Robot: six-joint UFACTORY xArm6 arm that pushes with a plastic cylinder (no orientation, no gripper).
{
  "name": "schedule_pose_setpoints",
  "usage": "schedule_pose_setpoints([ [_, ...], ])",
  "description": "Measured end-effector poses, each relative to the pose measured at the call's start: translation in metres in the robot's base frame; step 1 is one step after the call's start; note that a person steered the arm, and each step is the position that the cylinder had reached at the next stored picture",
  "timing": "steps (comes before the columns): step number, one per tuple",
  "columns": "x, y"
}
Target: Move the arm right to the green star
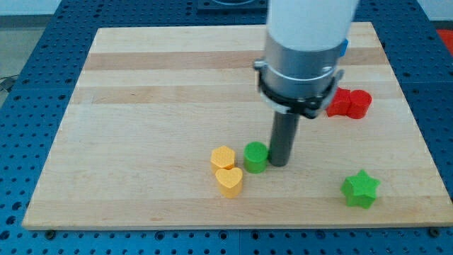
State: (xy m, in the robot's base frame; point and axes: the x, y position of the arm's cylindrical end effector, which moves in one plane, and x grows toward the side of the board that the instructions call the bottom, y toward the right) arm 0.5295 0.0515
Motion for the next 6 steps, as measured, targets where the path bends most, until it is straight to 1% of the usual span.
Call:
schedule_pose_setpoints([
  [2, 0.002, -0.028],
  [3, 0.0, -0.006],
  [6, -0.03, 0.154],
])
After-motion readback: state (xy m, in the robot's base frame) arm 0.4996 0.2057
